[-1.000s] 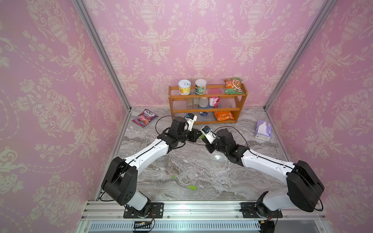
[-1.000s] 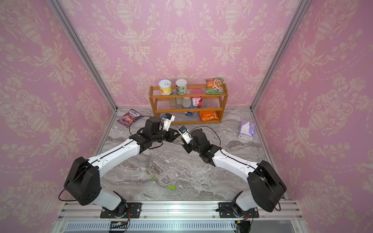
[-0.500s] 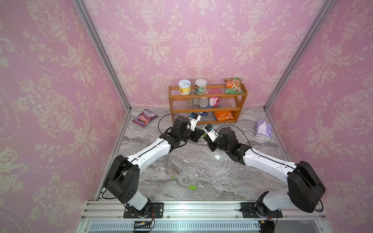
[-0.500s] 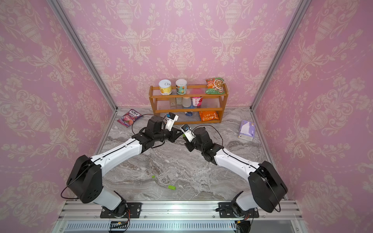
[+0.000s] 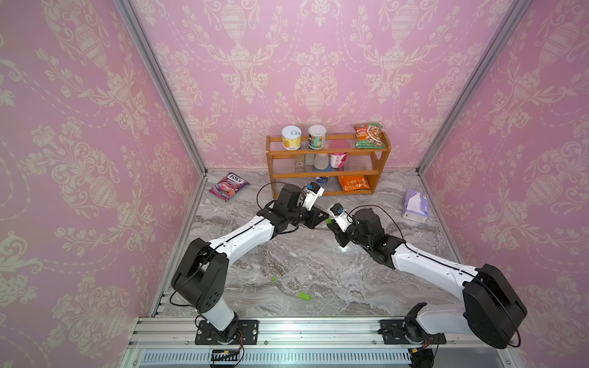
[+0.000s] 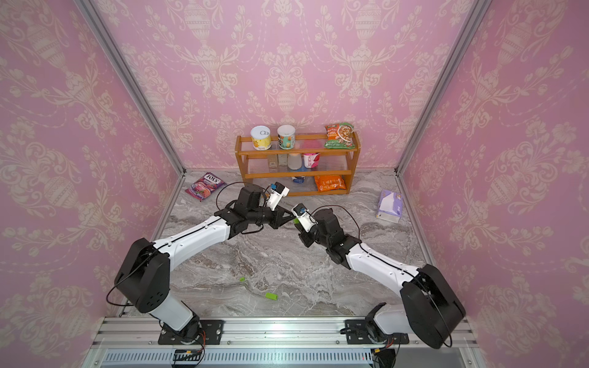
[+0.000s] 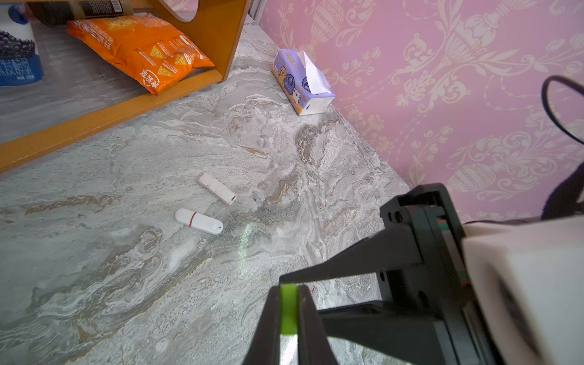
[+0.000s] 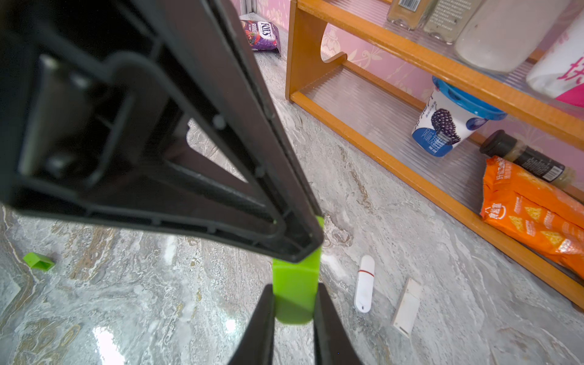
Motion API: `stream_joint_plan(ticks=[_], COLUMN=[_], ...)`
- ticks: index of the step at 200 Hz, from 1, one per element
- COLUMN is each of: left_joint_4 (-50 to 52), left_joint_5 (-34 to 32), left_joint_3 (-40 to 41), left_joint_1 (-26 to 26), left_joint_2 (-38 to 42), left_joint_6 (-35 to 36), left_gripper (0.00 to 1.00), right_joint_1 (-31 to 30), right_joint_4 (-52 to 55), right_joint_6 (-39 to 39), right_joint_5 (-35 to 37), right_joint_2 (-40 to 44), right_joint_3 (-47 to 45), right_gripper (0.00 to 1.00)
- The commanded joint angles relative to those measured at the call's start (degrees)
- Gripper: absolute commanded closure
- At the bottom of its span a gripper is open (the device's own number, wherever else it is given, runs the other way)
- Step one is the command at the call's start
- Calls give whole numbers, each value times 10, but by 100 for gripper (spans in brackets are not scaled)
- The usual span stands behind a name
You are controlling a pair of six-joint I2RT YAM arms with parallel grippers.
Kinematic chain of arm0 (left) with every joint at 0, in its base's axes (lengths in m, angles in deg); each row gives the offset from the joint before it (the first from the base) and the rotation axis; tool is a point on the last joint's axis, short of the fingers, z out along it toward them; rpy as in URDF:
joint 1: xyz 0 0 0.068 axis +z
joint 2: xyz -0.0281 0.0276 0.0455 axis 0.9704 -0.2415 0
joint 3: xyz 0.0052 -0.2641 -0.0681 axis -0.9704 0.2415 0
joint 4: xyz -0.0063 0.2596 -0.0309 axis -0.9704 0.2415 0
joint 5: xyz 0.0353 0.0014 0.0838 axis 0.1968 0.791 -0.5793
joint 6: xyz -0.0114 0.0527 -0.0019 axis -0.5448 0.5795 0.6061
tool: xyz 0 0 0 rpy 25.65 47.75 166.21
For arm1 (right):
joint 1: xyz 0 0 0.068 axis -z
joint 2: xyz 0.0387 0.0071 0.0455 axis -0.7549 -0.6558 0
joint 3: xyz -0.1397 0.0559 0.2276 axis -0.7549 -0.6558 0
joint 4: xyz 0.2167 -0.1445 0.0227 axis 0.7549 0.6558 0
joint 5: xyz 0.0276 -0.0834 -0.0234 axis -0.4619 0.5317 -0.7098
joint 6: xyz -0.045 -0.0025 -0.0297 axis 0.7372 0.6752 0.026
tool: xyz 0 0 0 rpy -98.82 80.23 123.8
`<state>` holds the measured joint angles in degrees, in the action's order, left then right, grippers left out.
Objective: Close the usb drive cover
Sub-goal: Close the cover of the USB drive.
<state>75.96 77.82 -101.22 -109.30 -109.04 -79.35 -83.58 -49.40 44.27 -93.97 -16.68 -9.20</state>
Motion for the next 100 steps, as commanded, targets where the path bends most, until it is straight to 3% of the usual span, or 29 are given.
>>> stream_joint_plan(ticks=[1, 64, 100], left_joint_4=[135, 198, 200], left_joint_5=[130, 91, 71], left_joint_3=[38, 17, 12], left_joint_1=[-56, -59, -73], left_joint_2=[-45, -53, -63], left_joint_6=[-1, 24, 20], left_gripper=[95, 94, 95], right_joint_1=[-16, -16, -20], right_joint_4=[-322, -246, -246], right_joint_6=[29, 52, 50], right_joint_5=[-85, -91, -41], right_joint_2=[64, 79, 69], right_joint_3=[46, 75, 83], right_gripper=[100, 100, 100])
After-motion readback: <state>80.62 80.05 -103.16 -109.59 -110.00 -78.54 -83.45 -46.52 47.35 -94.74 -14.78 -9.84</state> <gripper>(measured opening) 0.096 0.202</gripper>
